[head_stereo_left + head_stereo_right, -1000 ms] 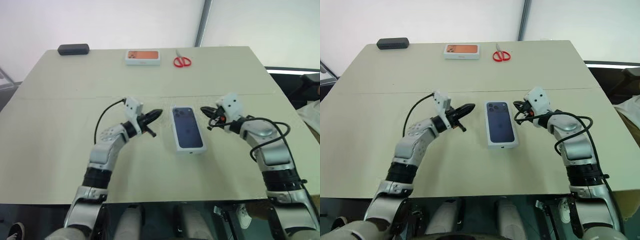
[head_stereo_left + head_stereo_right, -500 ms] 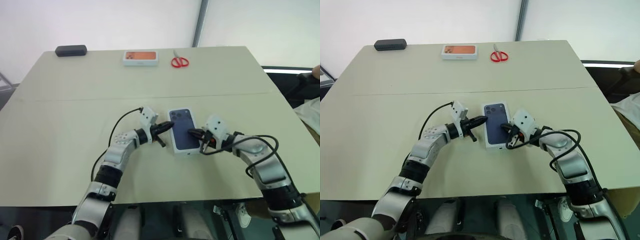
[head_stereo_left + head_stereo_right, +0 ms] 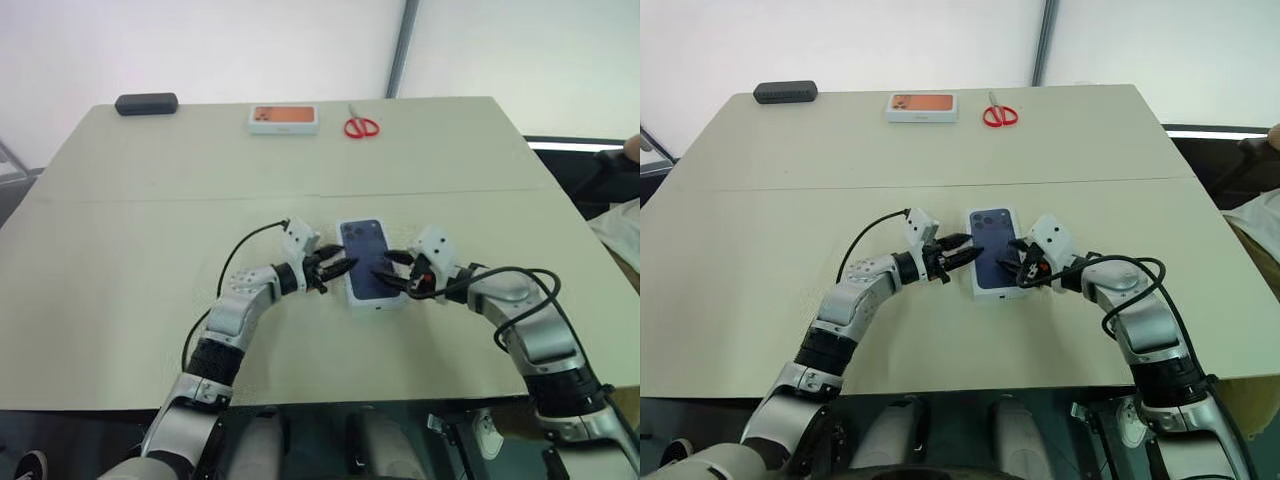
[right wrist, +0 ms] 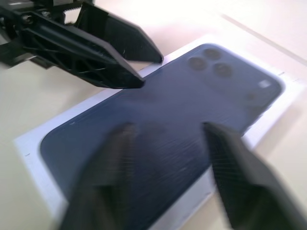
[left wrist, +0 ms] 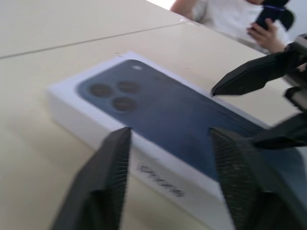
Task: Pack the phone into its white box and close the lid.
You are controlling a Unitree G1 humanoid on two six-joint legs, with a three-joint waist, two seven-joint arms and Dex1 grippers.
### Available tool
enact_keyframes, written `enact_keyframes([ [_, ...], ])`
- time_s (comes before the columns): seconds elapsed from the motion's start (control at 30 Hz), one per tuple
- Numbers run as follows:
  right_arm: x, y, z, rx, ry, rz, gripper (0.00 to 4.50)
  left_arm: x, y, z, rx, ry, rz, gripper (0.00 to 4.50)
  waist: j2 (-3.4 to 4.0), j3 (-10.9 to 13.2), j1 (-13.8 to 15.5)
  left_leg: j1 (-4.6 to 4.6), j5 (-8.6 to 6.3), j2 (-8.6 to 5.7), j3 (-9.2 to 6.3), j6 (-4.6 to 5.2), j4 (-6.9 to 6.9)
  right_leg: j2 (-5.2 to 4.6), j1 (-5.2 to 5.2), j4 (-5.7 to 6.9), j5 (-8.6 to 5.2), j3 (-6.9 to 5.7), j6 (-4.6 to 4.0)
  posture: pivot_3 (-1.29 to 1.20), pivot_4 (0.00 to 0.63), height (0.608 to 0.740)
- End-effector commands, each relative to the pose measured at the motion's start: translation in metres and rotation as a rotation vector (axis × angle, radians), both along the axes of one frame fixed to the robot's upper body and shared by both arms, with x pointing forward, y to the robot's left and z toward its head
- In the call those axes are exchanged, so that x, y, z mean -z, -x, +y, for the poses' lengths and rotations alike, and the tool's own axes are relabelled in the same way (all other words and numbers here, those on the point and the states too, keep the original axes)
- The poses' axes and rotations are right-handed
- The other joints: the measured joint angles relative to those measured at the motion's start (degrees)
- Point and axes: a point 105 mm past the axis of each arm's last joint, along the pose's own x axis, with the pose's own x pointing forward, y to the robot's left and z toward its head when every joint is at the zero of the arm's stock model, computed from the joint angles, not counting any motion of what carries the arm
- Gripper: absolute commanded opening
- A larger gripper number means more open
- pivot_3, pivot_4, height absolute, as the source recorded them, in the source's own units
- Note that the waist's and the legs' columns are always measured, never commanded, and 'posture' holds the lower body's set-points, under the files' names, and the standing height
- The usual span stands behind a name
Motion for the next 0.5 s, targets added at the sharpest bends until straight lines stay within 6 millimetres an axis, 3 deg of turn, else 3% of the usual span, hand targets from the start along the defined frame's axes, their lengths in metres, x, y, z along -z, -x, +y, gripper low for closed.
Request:
enact_keyframes([
  [0.03,-0.017,-0.009,-0.005,0.029,-0.013,-0.082,4.49,-0.020,-0.003,0.014,-0.025,0.012,-0.069,4.48,0.00,0.0,0.0,-0.01,0.00,0.00,0.01,0.00,-0.01,0.00,-0.02,0.00,0.00,0.00,0.00,0.00,0.150,0.740],
  [0.2,-0.037,-0.024,-0.014,0.063,-0.062,-0.138,4.49,-0.024,-0.006,0.044,-0.053,-0.009,-0.085,4.48,0.01,0.0,-0.1,-0.02,0.00,0.00,0.03,0.00,0.02,0.00,-0.03,0.03,0.00,0.02,0.00,0.00,0.150,0.740],
  [0.3,-0.047,-0.028,-0.006,0.006,-0.131,-0.152,4.49,-0.029,-0.008,0.057,-0.086,-0.007,-0.117,4.48,0.00,0.0,0.0,-0.02,0.00,0.00,0.02,0.00,0.00,0.00,-0.04,0.02,0.00,0.02,0.00,0.00,0.150,0.740],
  [0.4,-0.050,-0.031,0.000,-0.038,-0.117,-0.197,4.49,-0.035,-0.007,0.065,-0.114,-0.011,-0.155,4.48,-0.01,0.0,0.1,-0.03,0.00,0.01,0.02,0.00,-0.02,-0.01,-0.04,0.01,0.00,0.02,0.00,0.00,0.150,0.740],
  [0.5,-0.047,-0.023,-0.007,-0.064,-0.104,-0.194,4.49,-0.035,0.008,0.083,-0.114,-0.042,-0.189,4.48,-0.01,0.0,0.0,-0.05,0.00,0.01,0.04,0.00,-0.02,-0.05,-0.05,0.00,0.00,0.03,0.00,0.00,0.150,0.740],
])
